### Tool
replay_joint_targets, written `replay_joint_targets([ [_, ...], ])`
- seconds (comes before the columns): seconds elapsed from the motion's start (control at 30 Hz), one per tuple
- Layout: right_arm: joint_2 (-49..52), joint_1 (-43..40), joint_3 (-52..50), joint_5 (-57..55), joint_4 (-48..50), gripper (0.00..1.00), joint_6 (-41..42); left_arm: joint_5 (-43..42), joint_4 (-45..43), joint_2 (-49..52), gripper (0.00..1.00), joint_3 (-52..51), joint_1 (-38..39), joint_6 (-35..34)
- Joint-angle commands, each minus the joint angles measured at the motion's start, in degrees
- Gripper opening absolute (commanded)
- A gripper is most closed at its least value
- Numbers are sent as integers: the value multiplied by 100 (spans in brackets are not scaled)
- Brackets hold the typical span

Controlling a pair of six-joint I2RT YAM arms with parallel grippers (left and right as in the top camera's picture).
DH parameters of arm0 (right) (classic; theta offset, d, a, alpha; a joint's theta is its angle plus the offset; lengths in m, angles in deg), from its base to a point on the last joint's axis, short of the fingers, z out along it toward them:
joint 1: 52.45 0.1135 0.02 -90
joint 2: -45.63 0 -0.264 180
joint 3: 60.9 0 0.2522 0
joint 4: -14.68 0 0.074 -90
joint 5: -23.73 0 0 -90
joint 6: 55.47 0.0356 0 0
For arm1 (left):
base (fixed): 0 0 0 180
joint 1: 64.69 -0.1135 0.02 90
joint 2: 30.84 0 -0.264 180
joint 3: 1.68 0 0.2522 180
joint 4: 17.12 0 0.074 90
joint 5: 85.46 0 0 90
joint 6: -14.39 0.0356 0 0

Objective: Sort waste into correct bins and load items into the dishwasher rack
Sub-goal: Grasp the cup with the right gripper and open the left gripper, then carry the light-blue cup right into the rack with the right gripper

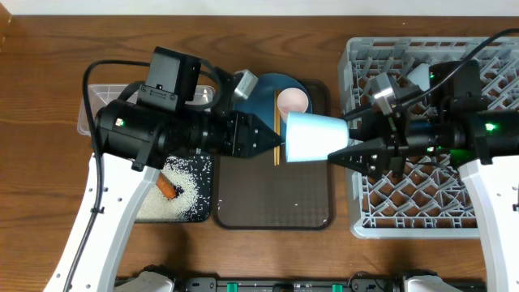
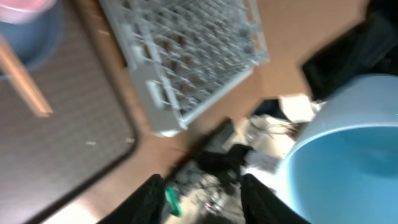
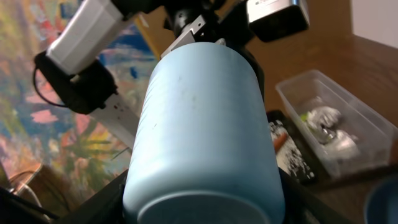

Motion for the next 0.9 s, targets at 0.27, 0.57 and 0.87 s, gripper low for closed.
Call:
replay_joint_targets([
  [0.27,-35,-365,101,-4446,323,21,3348,1482,-39,0,53,-46,-17,83],
  [0.57,-33,-365,101,-7193,350,19,4763,1482,-39,0,88,-46,-17,83],
  [0.87,195,-365,103,-7770,160,19,4981,1482,-39,0,94,-48,-17,83],
])
